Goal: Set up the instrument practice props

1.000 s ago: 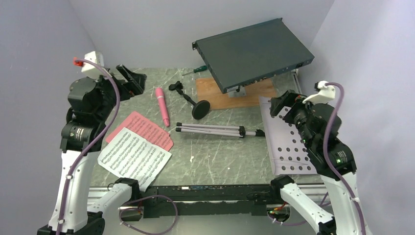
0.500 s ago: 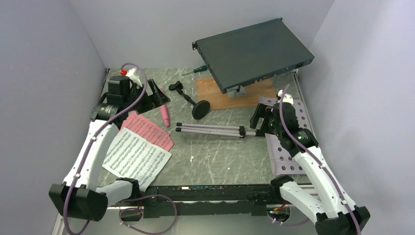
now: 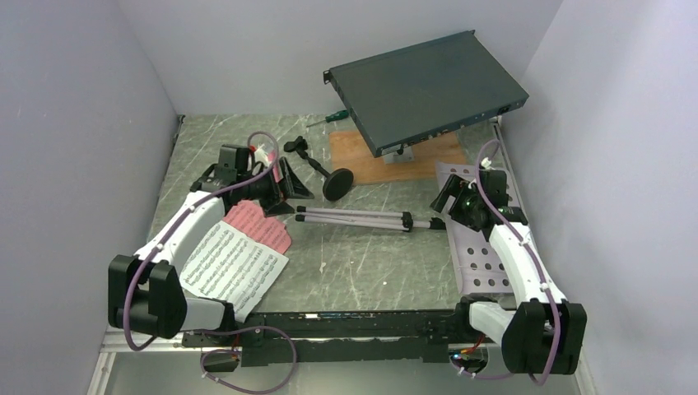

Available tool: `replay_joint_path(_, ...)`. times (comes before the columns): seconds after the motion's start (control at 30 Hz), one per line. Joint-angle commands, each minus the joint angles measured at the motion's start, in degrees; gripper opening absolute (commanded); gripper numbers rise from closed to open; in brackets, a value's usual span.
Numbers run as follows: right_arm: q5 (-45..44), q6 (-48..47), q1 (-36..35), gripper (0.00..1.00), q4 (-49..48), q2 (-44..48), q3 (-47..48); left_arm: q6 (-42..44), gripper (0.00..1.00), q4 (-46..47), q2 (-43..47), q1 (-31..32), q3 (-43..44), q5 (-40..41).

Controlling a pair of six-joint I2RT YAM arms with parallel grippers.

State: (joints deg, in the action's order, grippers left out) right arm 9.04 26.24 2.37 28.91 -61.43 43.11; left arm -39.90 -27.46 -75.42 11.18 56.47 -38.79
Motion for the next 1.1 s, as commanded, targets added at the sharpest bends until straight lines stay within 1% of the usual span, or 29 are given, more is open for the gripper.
replay_joint_path(0.0,-1.2,-3.15,0.11,0.88,-5.17,-1.6,2.8,0.02,0.99,3.95,-1.56,3.46,-0.64,-3.89)
replay_joint_path(0.07,-4.09,-4.33,0.12,0.81,-5.91,-3.51,3.61,0.23,0.99,4.41,-2.07,4.85,-1.18,-3.86)
replay_joint_path(0.17,-6.15,-5.74,0.08,0.69,-8.65,-6.95,4.28,1.05,0.97,4.11,-2.2,6.2,-1.53,-3.75)
replay_joint_path(0.23,-6.45,-6.39,-0.04,0.64,-10.91,-9.93,4.47,1.82,0.97,3.62,-1.91,6.75,-1.7,-3.29)
replay_joint_path(0.33,-6.48,-8.13,-0.76,0.6,-15.6,-12.3,4.16,2.37,0.97,3.46,-1.22,7.46,-2.42,-3.45)
replay_joint_path(0.43,-12.07,-9.96,-2.0,0.58,-18.29,-14.26,4.79,2.52,0.97,3.74,-0.36,7.95,-3.65,-4.08)
replay_joint_path(0.5,-13.49,-11.08,-3.63,0.52,-20.24,-15.47,5.03,2.7,0.97,3.9,0.5,8.15,-4.78,-4.17)
replay_joint_path(0.6,-16.34,-12.63,-5.61,0.48,-24.04,-16.93,4.72,3.42,0.97,3.47,1.92,8.24,-6.14,-3.5)
replay_joint_path(0.77,-21.86,-16.27,-9.81,0.46,-31.97,-18.16,3.4,6.7,0.97,-0.39,4.27,8.24,-6.22,-0.96)
replay_joint_path(0.87,-23.84,-17.1,-10.32,0.45,-35.48,-19.05,3.12,9.13,0.97,-3.65,5.6,8.24,-5.66,1.17)
replay_joint_path(0.97,-24.6,-18.97,-10.58,0.42,-39.1,-20.26,2.71,11.48,0.97,-6.35,6.81,8.24,-5.0,3.07)
replay_joint_path(1.07,-25.01,-20.84,-10.58,0.36,-41.83,-21.2,1.96,12.67,0.97,-8.16,7.89,8.24,-4.72,4.65)
